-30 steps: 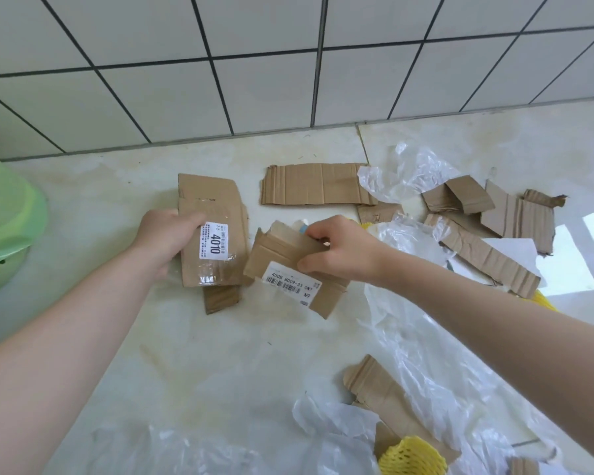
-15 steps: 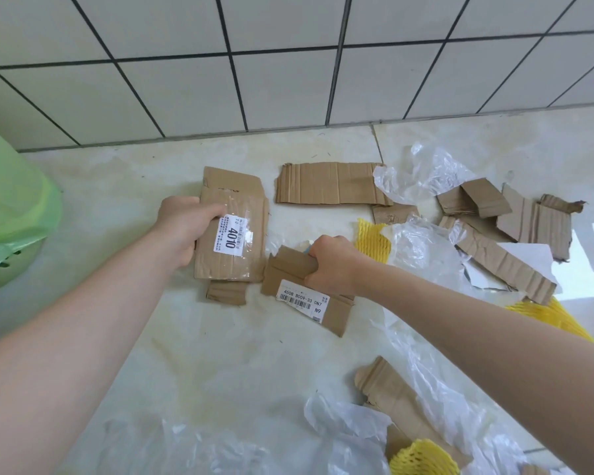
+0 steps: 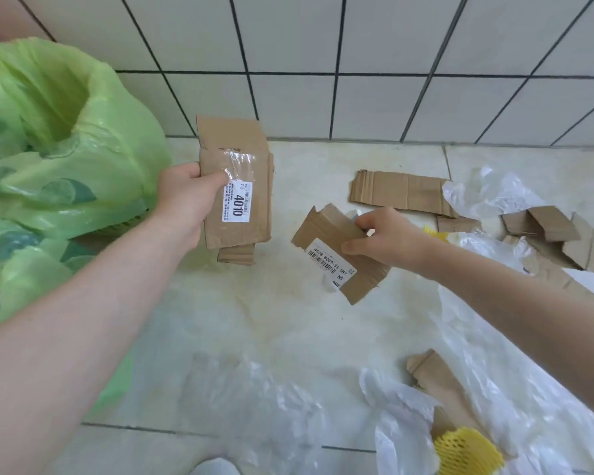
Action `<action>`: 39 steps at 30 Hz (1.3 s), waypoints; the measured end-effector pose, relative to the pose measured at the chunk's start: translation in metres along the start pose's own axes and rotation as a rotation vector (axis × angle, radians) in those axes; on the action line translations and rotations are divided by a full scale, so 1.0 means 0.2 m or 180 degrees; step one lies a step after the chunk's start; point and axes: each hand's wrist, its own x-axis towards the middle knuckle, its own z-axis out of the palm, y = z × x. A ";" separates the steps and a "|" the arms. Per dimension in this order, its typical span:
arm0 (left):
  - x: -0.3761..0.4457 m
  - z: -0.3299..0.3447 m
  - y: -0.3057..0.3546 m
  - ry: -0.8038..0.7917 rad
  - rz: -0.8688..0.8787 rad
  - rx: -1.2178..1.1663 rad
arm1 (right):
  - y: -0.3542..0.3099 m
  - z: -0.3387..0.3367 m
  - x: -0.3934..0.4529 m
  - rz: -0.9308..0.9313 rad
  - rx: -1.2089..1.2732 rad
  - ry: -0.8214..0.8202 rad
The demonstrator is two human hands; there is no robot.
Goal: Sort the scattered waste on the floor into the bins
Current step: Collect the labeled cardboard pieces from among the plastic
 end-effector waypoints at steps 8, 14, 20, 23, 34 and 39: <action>-0.37 -0.46 0.02 0.0325 0.0226 -0.0304 | -0.41 0.14 -0.19 -0.0789 0.0355 0.0004; -0.64 -0.76 0.01 0.0888 0.0347 -0.0786 | -0.70 0.30 -0.36 -0.1422 0.0629 0.0090; -0.81 -0.99 -0.03 0.1512 0.0482 -0.1381 | -0.91 0.44 -0.46 -0.1790 0.0863 0.0047; -0.89 -1.10 -0.06 0.1942 0.0610 -0.1666 | -1.00 0.49 -0.50 -0.1851 0.0976 -0.0096; -0.85 -1.37 -0.04 0.2568 0.1285 -0.1592 | -1.39 0.66 -0.49 -0.1867 0.2014 -0.0170; -0.78 -1.31 -0.16 0.2769 0.1128 -0.1062 | -1.43 0.87 -0.39 -0.1627 0.1970 -0.0146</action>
